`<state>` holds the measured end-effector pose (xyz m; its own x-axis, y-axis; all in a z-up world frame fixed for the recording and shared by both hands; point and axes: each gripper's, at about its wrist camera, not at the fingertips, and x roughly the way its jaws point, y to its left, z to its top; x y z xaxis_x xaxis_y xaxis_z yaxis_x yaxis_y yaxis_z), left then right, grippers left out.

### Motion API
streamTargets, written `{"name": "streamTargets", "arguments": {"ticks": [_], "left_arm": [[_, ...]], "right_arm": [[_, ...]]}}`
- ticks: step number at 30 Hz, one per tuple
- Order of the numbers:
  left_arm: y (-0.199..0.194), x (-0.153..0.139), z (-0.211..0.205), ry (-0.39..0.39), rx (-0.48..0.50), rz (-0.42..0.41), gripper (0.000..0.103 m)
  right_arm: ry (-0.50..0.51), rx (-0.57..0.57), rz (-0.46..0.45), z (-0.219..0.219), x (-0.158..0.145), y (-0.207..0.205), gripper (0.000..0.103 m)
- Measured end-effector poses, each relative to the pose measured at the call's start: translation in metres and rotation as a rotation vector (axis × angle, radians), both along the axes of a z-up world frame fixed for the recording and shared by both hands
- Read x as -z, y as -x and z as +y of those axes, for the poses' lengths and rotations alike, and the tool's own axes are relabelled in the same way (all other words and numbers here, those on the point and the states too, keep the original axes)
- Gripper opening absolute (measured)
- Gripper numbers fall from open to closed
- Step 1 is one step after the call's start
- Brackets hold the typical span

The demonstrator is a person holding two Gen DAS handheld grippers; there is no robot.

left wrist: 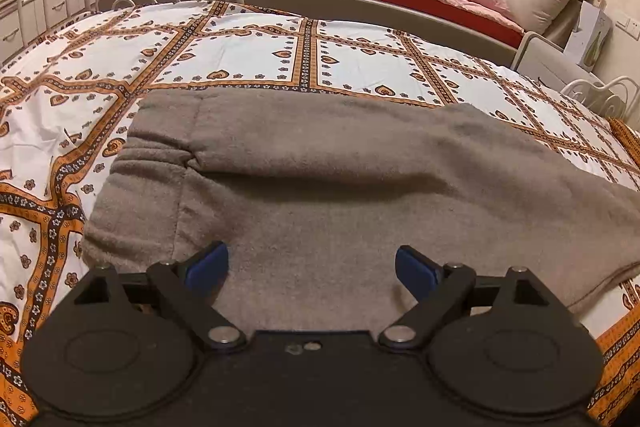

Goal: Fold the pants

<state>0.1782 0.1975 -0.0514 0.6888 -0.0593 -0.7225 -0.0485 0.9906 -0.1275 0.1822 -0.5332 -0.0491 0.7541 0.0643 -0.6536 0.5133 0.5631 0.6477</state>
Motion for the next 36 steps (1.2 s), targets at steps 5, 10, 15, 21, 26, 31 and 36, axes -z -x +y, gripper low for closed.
{"name": "streamTargets", "arguments": {"ticks": [5,10,15,21,26,31,36], "left_arm": [[0.007,-0.013,0.001,-0.041,-0.026,-0.05,0.082],[0.013,-0.023,0.015,-0.01,-0.092,-0.06,0.072],[0.026,-0.034,0.021,0.002,-0.142,-0.08,0.074],[0.05,-0.031,0.05,0.17,-0.236,-0.087,0.064],[0.06,-0.024,0.073,0.273,-0.309,-0.079,0.054],[0.043,-0.01,0.075,0.285,-0.284,-0.035,0.053],[0.03,-0.013,0.064,0.19,-0.294,-0.048,0.029]], "right_arm": [[0.048,-0.078,-0.179,0.033,-0.042,0.015,0.052],[0.005,-0.454,-0.159,0.13,-0.045,-0.024,0.052],[-0.139,-0.564,-0.08,0.181,-0.025,-0.053,0.051],[-0.159,-0.62,-0.062,0.219,-0.018,-0.065,0.052],[-0.164,-0.621,-0.055,0.228,-0.016,-0.078,0.052],[-0.146,-0.61,-0.034,0.23,-0.015,-0.077,0.052],[-0.148,-0.576,-0.015,0.219,-0.013,-0.07,0.052]]}}
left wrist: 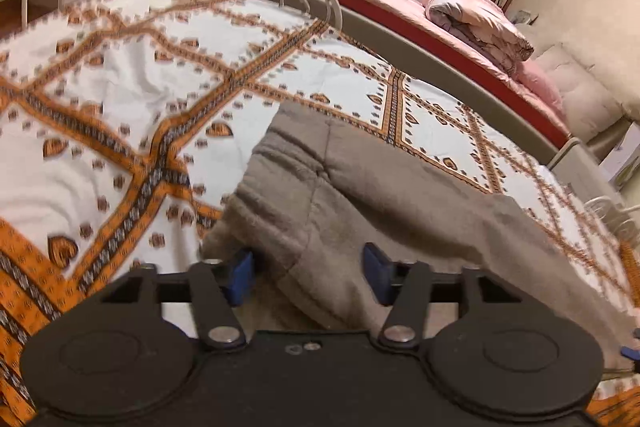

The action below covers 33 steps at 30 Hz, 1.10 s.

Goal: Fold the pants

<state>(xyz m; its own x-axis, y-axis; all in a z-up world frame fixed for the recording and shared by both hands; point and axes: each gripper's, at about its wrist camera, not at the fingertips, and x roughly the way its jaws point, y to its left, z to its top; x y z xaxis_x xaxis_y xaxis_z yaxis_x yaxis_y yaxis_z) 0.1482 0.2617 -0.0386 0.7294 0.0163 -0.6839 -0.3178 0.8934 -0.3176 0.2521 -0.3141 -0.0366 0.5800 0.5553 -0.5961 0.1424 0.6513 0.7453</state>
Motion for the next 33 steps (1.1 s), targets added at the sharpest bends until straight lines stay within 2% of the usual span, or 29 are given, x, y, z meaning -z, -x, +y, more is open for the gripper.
{"name": "streamTargets", "arguments": {"ticks": [1,5,8,9,10,12,13,14,16,17,19,22,24,27,30,31,33], "left_arm": [[-0.002,0.0,-0.001,-0.022,-0.015,0.013,0.025],[-0.006,0.002,-0.003,-0.057,-0.021,0.029,0.025],[-0.009,0.001,-0.004,-0.091,-0.006,0.032,0.017],[-0.007,-0.003,-0.005,-0.11,0.003,0.003,0.015],[-0.003,-0.012,-0.009,-0.141,0.018,-0.062,0.013],[0.005,-0.031,-0.021,-0.245,0.043,-0.194,0.013],[0.005,-0.033,-0.023,-0.267,0.034,-0.206,0.013],[-0.001,-0.025,-0.017,-0.252,0.014,-0.148,0.013],[-0.014,0.002,-0.002,-0.192,-0.014,0.032,0.014],[-0.013,0.008,0.003,-0.166,-0.009,0.051,0.014],[-0.008,0.002,0.002,-0.177,-0.001,0.031,0.014],[-0.005,0.0,-0.005,-0.193,-0.005,0.042,0.022],[0.002,-0.008,-0.003,-0.187,-0.046,0.023,0.031],[0.015,-0.03,-0.007,-0.254,-0.109,-0.067,0.029],[0.012,-0.042,-0.029,-0.311,-0.051,-0.147,0.033],[0.006,-0.04,-0.036,-0.317,-0.02,-0.139,0.035],[-0.013,-0.027,-0.045,-0.301,0.062,-0.064,0.051]], "right_arm": [[0.003,0.005,0.004,-0.002,0.001,0.001,0.052],[0.014,0.022,0.019,-0.009,0.004,0.003,0.052],[0.019,0.027,0.025,-0.012,0.005,0.003,0.052],[0.018,0.029,0.027,-0.013,0.005,0.003,0.052],[0.018,0.032,0.027,-0.013,0.005,0.003,0.052],[0.017,0.034,0.026,-0.014,0.005,0.003,0.052],[0.017,0.032,0.026,-0.013,0.005,0.003,0.052],[0.019,0.029,0.027,-0.013,0.005,0.003,0.052],[0.021,0.024,0.03,-0.013,0.006,0.003,0.052],[0.019,0.024,0.03,-0.013,0.006,0.003,0.052],[0.017,0.029,0.026,-0.016,0.005,0.005,0.052],[0.019,0.039,0.023,-0.021,0.004,0.008,0.052],[0.022,0.04,0.028,-0.023,0.005,0.009,0.052],[0.052,-0.01,0.009,-0.017,0.002,0.009,0.052],[0.079,-0.104,-0.007,0.003,0.002,0.001,0.052],[0.095,-0.14,0.002,0.012,0.005,-0.004,0.052],[0.172,-0.207,0.03,0.03,0.012,-0.014,0.052]]}}
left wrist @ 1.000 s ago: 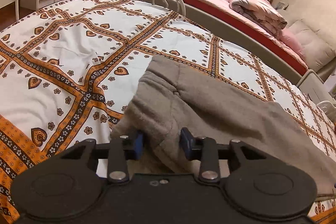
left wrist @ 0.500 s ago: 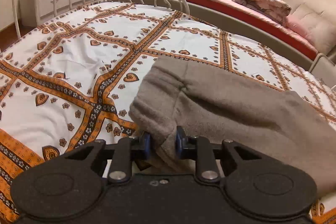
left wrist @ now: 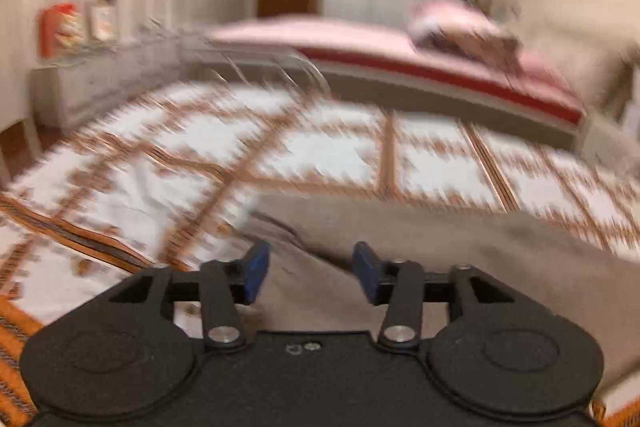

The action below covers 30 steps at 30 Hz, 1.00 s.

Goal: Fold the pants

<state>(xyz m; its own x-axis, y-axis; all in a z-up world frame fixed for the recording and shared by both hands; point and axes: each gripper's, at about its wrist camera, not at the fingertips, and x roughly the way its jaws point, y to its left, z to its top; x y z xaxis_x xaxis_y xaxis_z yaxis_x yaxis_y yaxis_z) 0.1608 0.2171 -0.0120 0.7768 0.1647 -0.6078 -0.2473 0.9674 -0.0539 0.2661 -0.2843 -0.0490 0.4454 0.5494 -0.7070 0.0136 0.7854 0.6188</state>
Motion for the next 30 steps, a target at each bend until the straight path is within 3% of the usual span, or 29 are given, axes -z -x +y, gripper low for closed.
{"name": "streamTargets", "arguments": {"ticks": [1,2,3,5,7,9,13,17,20,22,24,27,30], "left_arm": [[-0.01,0.012,-0.001,0.017,0.024,0.074,0.054],[-0.019,0.023,-0.001,0.034,0.04,0.14,0.048],[-0.022,0.024,-0.001,0.024,0.039,0.144,0.045],[-0.019,0.012,0.005,0.013,0.008,0.062,0.045],[-0.02,0.003,0.013,-0.016,-0.04,0.012,0.046],[-0.032,0.003,0.018,-0.003,-0.03,0.022,0.046],[-0.062,0.012,0.022,-0.052,-0.016,0.076,0.046],[-0.079,0.027,0.027,-0.07,0.02,0.11,0.06],[-0.088,0.036,0.03,-0.074,0.026,0.13,0.065],[-0.094,0.043,0.033,-0.069,0.023,0.135,0.07],[-0.101,0.051,0.038,-0.053,0.023,0.142,0.075],[-0.104,0.053,0.044,-0.01,0.01,0.134,0.076],[-0.094,0.039,0.044,0.008,-0.002,0.09,0.071]], "right_arm": [[0.05,-0.023,0.013,0.007,0.005,-0.006,0.051],[0.062,-0.022,0.015,0.01,0.006,-0.01,0.051],[0.074,-0.013,0.009,0.011,0.002,-0.013,0.051],[0.106,0.024,-0.069,0.014,-0.014,-0.016,0.052],[0.051,-0.007,-0.137,0.026,-0.025,-0.022,0.052],[0.053,-0.059,-0.189,0.049,-0.032,-0.035,0.052],[0.04,-0.176,-0.247,0.122,-0.033,-0.079,0.052],[0.039,-0.294,-0.281,0.197,-0.025,-0.12,0.052],[0.026,-0.411,-0.301,0.251,-0.018,-0.135,0.052],[0.088,-0.471,-0.283,0.285,-0.007,-0.143,0.051],[0.19,-0.463,-0.312,0.304,0.003,-0.152,0.051],[0.165,-0.407,-0.278,0.307,0.006,-0.167,0.051],[0.161,-0.371,-0.298,0.299,-0.012,-0.164,0.052]]}}
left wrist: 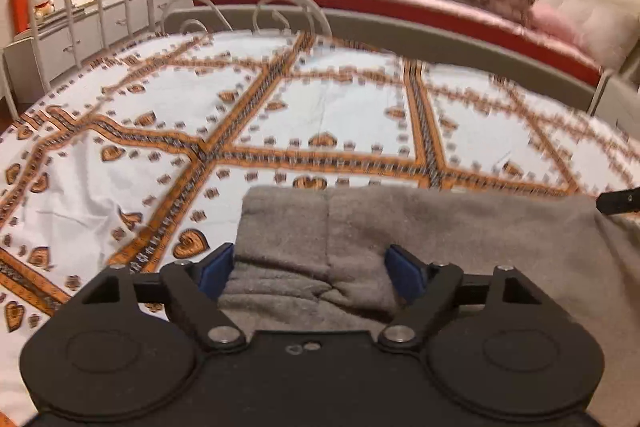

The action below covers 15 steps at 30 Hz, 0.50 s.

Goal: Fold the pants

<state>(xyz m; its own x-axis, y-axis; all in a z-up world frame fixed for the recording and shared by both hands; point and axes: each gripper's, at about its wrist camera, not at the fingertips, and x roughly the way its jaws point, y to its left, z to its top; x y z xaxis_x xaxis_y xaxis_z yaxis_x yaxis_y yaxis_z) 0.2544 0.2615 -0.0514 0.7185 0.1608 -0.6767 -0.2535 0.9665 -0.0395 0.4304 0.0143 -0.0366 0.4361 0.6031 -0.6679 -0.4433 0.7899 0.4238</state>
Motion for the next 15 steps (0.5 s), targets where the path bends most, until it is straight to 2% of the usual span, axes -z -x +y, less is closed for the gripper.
{"name": "streamTargets", "arguments": {"ticks": [3,6,9,11,12,15], "left_arm": [[0.012,-0.014,-0.006,-0.015,-0.01,-0.035,0.065],[0.023,-0.022,-0.015,-0.034,0.004,-0.046,0.065],[0.023,-0.016,-0.021,-0.071,0.017,-0.013,0.067],[0.019,-0.003,-0.019,-0.087,0.019,0.032,0.073],[0.02,0.001,-0.016,-0.076,0.013,0.033,0.075],[0.026,-0.009,-0.014,-0.057,-0.014,-0.011,0.072]], "right_arm": [[0.041,-0.001,-0.065,-0.008,-0.012,0.014,0.052],[0.063,-0.001,-0.091,-0.014,-0.016,0.031,0.052],[0.114,-0.013,-0.109,-0.013,-0.01,0.043,0.052],[0.233,-0.007,-0.108,-0.008,0.003,0.044,0.052],[0.261,-0.002,-0.118,-0.009,0.007,0.044,0.052],[0.243,0.029,-0.144,-0.027,-0.001,0.048,0.052]]}}
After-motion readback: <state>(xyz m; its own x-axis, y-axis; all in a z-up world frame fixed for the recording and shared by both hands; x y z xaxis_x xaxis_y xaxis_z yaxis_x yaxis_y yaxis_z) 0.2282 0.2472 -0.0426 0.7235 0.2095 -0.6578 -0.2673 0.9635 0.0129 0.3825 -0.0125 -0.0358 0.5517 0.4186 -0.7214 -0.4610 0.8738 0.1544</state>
